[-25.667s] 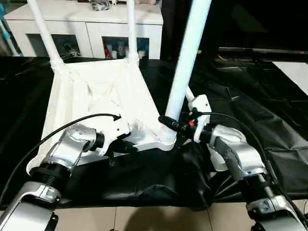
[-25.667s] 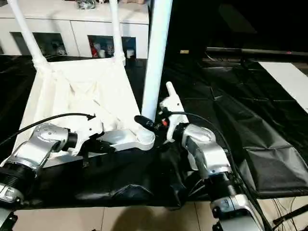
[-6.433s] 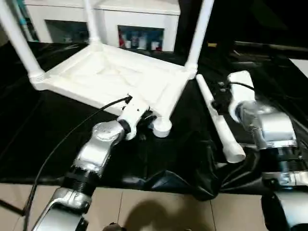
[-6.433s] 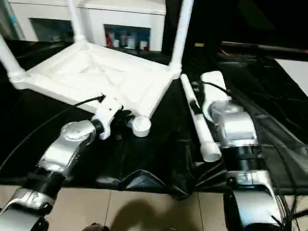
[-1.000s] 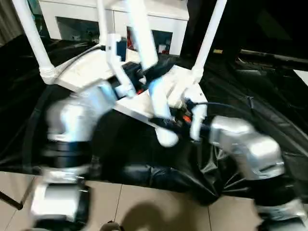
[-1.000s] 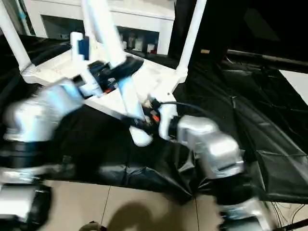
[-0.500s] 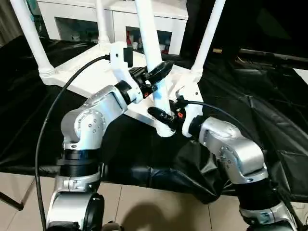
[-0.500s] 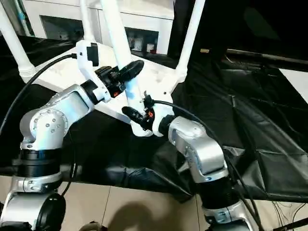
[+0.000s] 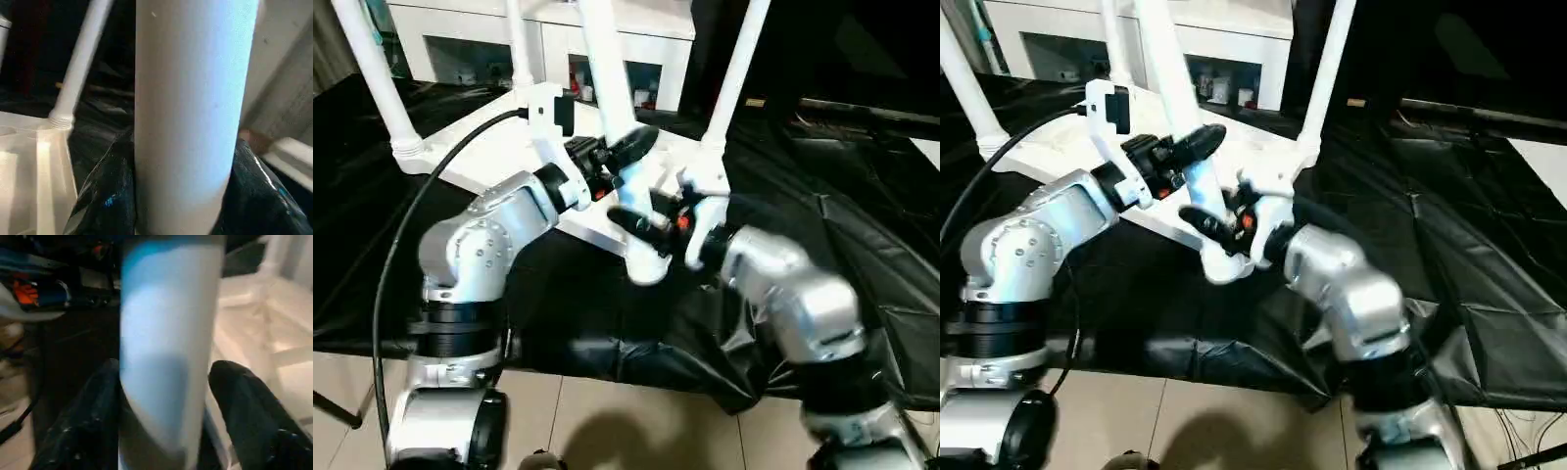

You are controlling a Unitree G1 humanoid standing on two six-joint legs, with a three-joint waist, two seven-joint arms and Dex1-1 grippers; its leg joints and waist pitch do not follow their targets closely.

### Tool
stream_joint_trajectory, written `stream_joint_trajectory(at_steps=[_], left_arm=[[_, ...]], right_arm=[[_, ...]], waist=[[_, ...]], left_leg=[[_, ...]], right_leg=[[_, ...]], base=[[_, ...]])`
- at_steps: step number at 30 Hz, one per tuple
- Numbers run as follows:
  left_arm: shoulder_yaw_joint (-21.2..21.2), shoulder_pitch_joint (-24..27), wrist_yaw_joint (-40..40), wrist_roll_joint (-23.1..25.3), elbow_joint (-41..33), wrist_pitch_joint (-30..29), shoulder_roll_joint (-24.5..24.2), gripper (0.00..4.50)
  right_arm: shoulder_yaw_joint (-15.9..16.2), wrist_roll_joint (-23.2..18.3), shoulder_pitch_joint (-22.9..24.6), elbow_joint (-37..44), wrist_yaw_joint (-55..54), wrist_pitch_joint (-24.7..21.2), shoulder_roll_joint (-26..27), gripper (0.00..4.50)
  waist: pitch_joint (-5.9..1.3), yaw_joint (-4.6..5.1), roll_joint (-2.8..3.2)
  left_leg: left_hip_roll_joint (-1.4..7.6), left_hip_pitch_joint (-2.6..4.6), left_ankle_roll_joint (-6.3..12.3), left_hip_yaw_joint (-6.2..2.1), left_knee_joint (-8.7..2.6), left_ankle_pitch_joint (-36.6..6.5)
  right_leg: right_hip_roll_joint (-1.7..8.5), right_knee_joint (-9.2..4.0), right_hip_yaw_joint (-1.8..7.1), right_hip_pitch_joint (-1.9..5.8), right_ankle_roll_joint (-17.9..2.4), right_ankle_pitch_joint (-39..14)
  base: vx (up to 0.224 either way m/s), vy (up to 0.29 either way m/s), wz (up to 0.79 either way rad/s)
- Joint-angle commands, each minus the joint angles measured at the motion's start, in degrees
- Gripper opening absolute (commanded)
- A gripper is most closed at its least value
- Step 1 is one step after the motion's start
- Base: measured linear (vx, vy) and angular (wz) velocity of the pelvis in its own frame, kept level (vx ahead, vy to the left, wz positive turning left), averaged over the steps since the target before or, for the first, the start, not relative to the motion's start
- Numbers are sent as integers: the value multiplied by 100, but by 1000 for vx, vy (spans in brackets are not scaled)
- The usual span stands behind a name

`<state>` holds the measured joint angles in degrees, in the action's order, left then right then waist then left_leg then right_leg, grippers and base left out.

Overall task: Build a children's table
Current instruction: Pick table leg

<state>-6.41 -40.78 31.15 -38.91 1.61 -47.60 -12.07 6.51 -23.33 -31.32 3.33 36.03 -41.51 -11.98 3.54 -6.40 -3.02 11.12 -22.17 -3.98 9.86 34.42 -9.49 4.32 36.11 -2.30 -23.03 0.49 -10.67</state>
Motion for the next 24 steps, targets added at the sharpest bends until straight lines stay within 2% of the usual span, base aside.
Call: stream_joint_trajectory(at_steps=[1, 2, 3, 5, 12, 17, 19, 23, 24], left_arm=[[98, -127, 510, -269, -34, -176, -140, 185], [98, -132, 549, -289, -35, -189, -154, 185], [53, -203, 958, -533, -21, -330, -298, 185], [77, -256, 1228, -568, 19, -352, -427, 185], [232, -315, 1652, -546, 67, -319, -630, 185], [571, -357, 2196, -472, 23, -290, -841, 185], [673, -396, 2444, -501, -9, -321, -899, 185], [733, -441, 2555, -451, 26, -281, -921, 185], [733, -453, 2562, -446, 45, -263, -919, 185]], right_arm=[[-176, -267, -129, 42, 376, -394, -263, 311], [-175, -287, -137, 42, 414, -419, -289, 311], [-99, -488, -193, 69, 893, -673, -610, 311], [-8, -542, -196, 108, 1158, -739, -814, 311], [115, -619, -246, 66, 1338, -930, -1023, 311], [244, -683, -350, -4, 1560, -1051, -1158, 311], [282, -679, -403, -74, 1674, -1044, -1189, 311], [287, -703, -468, -169, 1773, -1056, -1188, 311], [294, -716, -481, -184, 1792, -1063, -1190, 292]], waist=[[-424, 7, 106], [-430, -6, 105], [-424, -6, 90], [-422, -17, 86], [-422, -24, 79], [-426, -19, 88], [-427, -21, 65], [-424, -26, 67], [-426, -26, 66]], left_leg=[[118, 142, -384, -37, -425, -1116], [123, 143, -377, -35, -419, -1071], [112, 144, -357, -25, -414, -1090], [121, 131, -339, -26, -414, -1024], [130, 142, -365, -24, -414, -1061], [138, 142, -385, -21, -415, -1033], [135, 147, -371, -16, -409, -1038], [142, 141, -383, -18, -411, -1037], [141, 141, -385, -17, -408, -1025]], right_leg=[[263, -382, 184, 268, -880, -672], [271, -371, 185, 277, -922, -622], [263, -379, 182, 280, -957, -644], [270, -370, 186, 287, -988, -596], [295, -389, 186, 278, -1018, -855], [292, -375, 187, 272, -1036, -795], [295, -378, 186, 272, -1057, -811], [306, -370, 185, 271, -1078, -849], [305, -369, 186, 274, -1086, -822]], base=[[0, 0, 0], [0, 0, 0], [0, 0, 0], [0, 0, 0], [0, 0, 0], [0, 0, 0], [0, 0, 0], [0, 0, 0], [0, 0, 0]])
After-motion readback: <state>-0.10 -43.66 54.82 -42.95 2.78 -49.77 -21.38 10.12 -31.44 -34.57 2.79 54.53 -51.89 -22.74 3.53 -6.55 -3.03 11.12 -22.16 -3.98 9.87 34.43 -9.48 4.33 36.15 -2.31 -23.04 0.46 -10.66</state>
